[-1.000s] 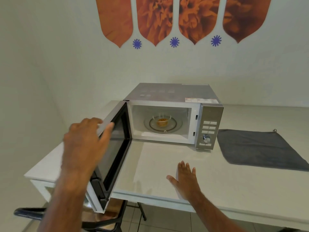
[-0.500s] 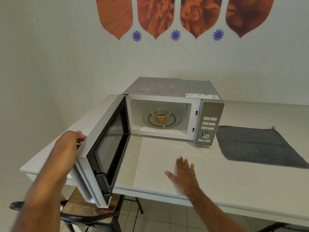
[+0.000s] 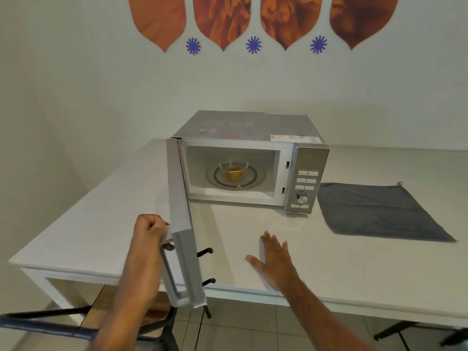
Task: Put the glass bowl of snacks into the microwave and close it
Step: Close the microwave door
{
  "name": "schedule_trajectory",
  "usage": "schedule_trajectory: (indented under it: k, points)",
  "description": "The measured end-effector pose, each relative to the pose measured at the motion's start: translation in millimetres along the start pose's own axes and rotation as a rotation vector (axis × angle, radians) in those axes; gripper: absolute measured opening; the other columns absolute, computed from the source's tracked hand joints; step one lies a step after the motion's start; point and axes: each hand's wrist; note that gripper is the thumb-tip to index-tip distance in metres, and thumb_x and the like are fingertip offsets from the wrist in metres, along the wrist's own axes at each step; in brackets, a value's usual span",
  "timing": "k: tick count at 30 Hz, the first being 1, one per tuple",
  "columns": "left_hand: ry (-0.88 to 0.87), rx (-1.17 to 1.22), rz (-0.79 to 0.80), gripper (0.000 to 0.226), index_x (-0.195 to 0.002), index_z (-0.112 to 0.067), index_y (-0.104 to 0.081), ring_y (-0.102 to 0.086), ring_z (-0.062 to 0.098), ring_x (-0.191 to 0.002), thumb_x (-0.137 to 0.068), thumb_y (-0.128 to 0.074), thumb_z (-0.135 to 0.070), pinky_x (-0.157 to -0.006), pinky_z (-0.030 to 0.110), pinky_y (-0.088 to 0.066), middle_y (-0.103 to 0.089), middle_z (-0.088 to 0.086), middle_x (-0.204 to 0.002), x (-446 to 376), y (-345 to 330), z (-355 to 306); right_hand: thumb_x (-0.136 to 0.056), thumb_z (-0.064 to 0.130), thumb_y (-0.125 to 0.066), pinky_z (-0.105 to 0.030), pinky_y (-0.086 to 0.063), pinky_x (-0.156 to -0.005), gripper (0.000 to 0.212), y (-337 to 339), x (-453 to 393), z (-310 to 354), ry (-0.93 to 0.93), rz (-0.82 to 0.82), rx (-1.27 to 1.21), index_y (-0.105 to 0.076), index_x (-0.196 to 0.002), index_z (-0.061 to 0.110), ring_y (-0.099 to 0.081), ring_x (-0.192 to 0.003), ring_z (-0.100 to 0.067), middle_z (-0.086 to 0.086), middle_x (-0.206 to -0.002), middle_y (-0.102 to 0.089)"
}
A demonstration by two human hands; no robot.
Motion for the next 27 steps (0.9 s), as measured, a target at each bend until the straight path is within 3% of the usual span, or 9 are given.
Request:
schedule_trajectory:
  k: [5,8,11,14,20,24,27]
  points:
    - [-0.03,0.119,0.017,0.068,-0.115,-0.028,-0.052,-0.067,0.005,-0.091,-0.093,-0.029,-0.088,-0.079,0.031,-0.046,-0.065,-0.007,-0.097,19,-46,6,-0.095,0.072,-0.049,-0.041,0.005,-0.132,0.094,8,1,-8,-0.06,0.005,-0.21,-0.012,-0.167,0.023,0.002,-0.163,-0.016,0.007,-0.177,-0.003]
    - [0.001,0.216,0.055,0.069,-0.112,-0.028,-0.058,-0.069,0.009,-0.089,-0.089,-0.039,-0.09,-0.084,0.034,-0.049,-0.068,-0.006,-0.093,16,-67,9,-0.095,0.062,-0.061,-0.045,-0.012,-0.13,0.084,25,2,-11,-0.171,-0.057,-0.422,-0.024,-0.162,0.029,-0.012,-0.162,-0.025,0.004,-0.173,-0.024]
    - [0.042,0.237,0.142,0.068,-0.101,-0.03,-0.068,-0.072,0.015,-0.09,-0.084,-0.046,-0.093,-0.091,0.043,-0.054,-0.074,-0.004,-0.091,4,-86,9,-0.095,0.053,-0.067,-0.039,-0.038,-0.113,0.068,46,0,-17,-0.226,-0.093,-0.549,-0.036,-0.152,0.031,-0.04,-0.15,-0.028,-0.004,-0.16,-0.047]
    - [0.073,0.21,0.233,0.072,-0.1,-0.036,-0.074,-0.075,0.01,-0.095,-0.076,-0.046,-0.098,-0.095,0.041,-0.054,-0.078,-0.005,-0.097,-6,-104,4,-0.096,0.05,-0.068,-0.032,-0.04,-0.099,0.06,63,0,-24,-0.252,-0.128,-0.577,-0.042,-0.146,0.029,-0.052,-0.138,-0.026,-0.005,-0.152,-0.053]
    - [0.088,0.193,0.389,0.082,-0.103,-0.04,-0.075,-0.074,0.006,-0.098,-0.061,-0.049,-0.105,-0.076,0.017,-0.052,-0.078,-0.011,-0.1,-30,-139,-9,-0.099,0.041,-0.068,-0.032,-0.044,-0.099,0.038,83,3,-30,-0.207,-0.271,-0.624,-0.049,-0.131,0.034,-0.05,-0.124,-0.01,0.014,-0.13,-0.048]
    - [0.057,0.163,0.448,0.081,-0.105,-0.036,-0.073,-0.073,0.002,-0.095,-0.063,-0.052,-0.102,-0.063,0.009,-0.056,-0.077,-0.012,-0.098,-51,-161,-14,-0.104,0.038,-0.059,-0.028,-0.055,-0.083,0.004,92,6,-27,-0.13,-0.41,-0.608,-0.056,-0.106,0.036,-0.065,-0.103,-0.013,0.014,-0.11,-0.064]
    - [0.045,0.157,0.471,0.06,-0.104,-0.039,-0.071,-0.075,0.01,-0.095,-0.076,-0.054,-0.09,-0.064,0.01,-0.056,-0.076,-0.013,-0.098,-67,-180,-15,-0.107,0.047,-0.048,-0.025,-0.053,-0.079,0.022,96,10,-24,-0.096,-0.413,-0.648,-0.061,-0.097,0.033,-0.067,-0.092,-0.011,0.011,-0.095,-0.069]
Point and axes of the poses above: each hand's wrist, its own x-axis away from the middle knuckle, its own y-axis out of the back of the hand, z = x × y
